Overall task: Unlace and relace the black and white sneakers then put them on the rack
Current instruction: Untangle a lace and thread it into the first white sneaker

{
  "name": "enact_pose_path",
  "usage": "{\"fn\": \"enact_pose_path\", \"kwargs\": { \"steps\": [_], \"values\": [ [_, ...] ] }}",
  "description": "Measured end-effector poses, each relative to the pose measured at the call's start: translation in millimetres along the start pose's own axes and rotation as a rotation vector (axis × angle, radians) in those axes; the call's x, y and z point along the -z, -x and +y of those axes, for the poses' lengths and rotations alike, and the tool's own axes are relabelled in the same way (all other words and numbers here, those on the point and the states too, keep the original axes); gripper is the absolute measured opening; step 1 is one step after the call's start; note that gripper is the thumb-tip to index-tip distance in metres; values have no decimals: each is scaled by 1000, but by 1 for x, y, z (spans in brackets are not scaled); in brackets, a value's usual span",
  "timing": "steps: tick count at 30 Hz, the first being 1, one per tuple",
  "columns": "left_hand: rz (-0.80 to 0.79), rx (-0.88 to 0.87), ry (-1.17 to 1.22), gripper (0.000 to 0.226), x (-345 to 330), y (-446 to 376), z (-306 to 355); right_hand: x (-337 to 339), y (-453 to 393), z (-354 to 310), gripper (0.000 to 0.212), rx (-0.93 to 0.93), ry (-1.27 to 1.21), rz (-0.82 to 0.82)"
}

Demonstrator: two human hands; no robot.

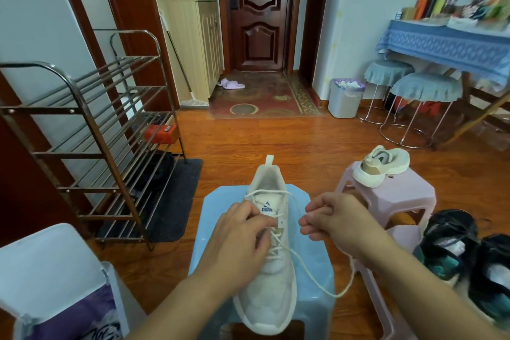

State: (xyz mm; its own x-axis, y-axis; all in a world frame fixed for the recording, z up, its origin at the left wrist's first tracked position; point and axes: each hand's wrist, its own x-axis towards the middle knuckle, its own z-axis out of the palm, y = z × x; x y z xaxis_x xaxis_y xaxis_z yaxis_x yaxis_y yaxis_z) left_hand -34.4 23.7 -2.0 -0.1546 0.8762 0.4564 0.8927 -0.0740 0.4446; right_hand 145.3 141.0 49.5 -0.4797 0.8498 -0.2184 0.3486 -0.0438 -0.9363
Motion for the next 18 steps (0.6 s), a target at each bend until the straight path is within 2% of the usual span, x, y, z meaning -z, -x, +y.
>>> {"fn": "enact_pose_path", "kwargs": {
  "steps": [2,5,9,11,13,18],
  "values": [
    [14,0,-32,30,-3,-1,4,-13,0,9,14,20,49,-1],
    [33,66,-69,37,-6,-3,10,-30,-2,23,16,95,217,86],
    [8,211,35,22,-12,-6,13,-47,0,28,18,94,191,232],
    [14,320,191,19,-13,-9,13,-50,0,27,19,78,175,231],
    [21,382,290,27,-15,-12,13,-48,0,26,19,88,217,227],
    [57,438,272,41,-20,-12,19,-48,1,26,20,100,306,215]
  ]
}}
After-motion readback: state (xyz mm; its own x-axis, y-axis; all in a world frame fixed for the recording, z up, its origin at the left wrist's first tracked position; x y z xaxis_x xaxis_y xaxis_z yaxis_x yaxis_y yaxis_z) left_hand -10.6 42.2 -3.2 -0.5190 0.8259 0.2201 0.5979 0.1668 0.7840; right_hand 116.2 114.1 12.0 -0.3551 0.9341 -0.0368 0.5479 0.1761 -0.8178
